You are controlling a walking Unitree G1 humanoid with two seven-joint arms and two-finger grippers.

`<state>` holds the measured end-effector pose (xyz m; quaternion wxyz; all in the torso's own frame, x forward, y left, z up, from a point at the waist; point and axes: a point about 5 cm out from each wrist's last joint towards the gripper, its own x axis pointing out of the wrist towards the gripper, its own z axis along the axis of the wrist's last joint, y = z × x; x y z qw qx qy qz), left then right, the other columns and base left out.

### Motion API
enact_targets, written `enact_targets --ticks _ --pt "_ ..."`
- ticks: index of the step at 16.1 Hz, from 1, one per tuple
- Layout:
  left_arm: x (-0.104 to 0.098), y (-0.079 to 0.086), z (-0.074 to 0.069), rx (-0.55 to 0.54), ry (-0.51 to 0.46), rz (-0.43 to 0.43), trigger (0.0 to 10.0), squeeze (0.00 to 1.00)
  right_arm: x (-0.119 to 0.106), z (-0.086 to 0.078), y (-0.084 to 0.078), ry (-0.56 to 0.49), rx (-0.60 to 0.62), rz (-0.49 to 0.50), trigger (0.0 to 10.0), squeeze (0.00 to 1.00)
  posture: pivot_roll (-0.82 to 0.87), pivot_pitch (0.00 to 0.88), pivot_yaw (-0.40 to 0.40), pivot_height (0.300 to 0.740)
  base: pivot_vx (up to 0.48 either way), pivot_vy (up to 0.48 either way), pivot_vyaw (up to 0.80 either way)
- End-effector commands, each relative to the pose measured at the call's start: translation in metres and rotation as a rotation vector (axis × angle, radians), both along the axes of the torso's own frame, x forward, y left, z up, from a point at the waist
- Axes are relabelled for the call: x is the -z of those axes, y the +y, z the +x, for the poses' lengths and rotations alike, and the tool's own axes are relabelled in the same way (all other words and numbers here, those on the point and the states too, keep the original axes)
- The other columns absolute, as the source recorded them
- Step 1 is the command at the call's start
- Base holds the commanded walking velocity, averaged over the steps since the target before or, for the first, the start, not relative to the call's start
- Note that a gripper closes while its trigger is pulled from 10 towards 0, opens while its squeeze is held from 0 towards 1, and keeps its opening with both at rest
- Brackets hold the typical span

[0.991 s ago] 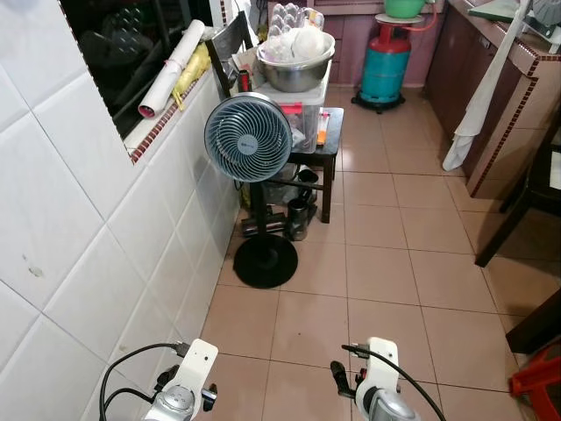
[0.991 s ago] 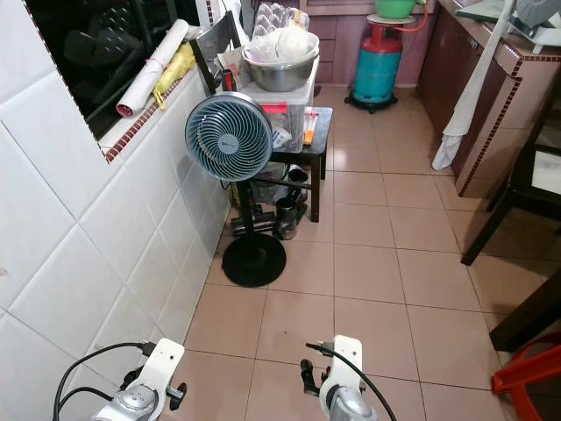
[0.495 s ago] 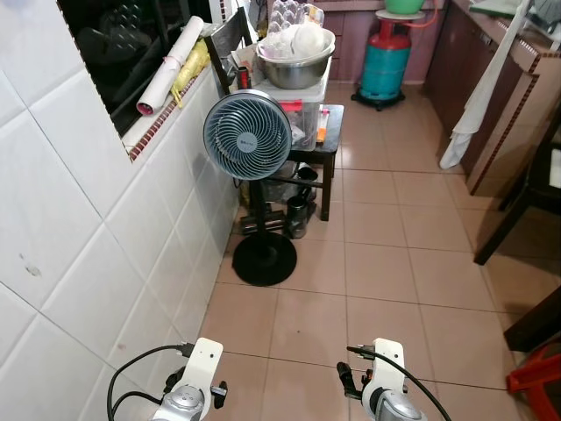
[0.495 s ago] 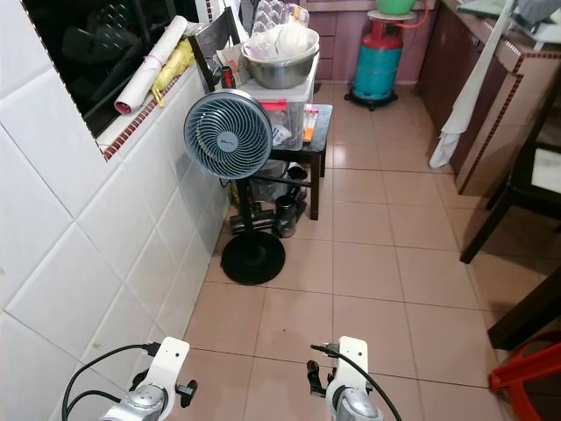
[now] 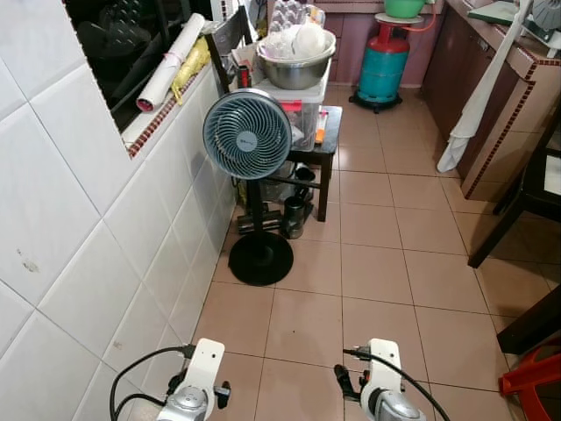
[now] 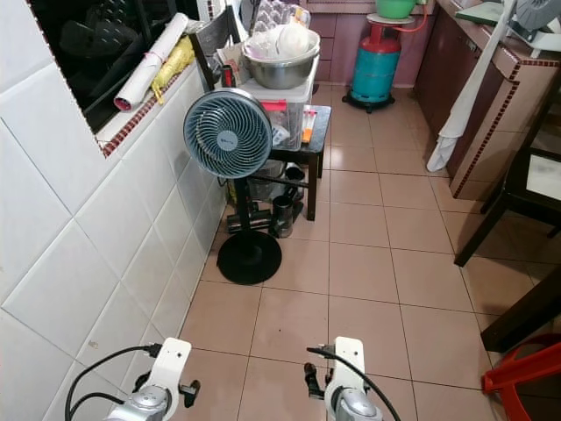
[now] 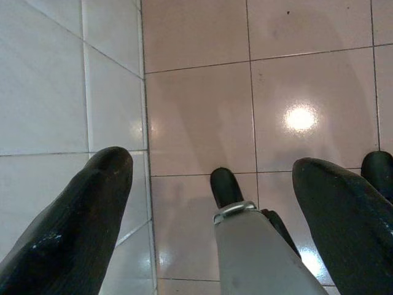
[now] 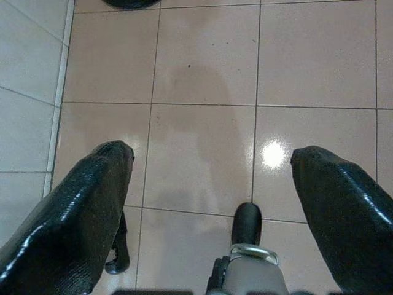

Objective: Setting the table

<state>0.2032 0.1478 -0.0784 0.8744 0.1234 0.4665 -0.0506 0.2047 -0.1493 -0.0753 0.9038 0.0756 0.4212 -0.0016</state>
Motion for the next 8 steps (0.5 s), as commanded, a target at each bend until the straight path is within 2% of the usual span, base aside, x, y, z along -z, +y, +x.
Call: enact_targets --ticks 1,8 --pt "-0.0006 0.0006 0.0013 -0.007 -0.001 0.007 10.0 0.00 -0.0020 0.0037 0.0004 -0.008 -0.003 -0.004 10.0 0.00 0.04 0.000 0.014 0.740 0.000 0.000 0.00" --pt "-0.0011 -0.0014 0.0023 -0.010 0.000 0.005 10.0 0.00 -0.0023 0.0043 -0.0007 -0.006 -0.012 -0.019 10.0 0.00 0.03 0.000 0.013 0.740 0.000 0.000 0.00"
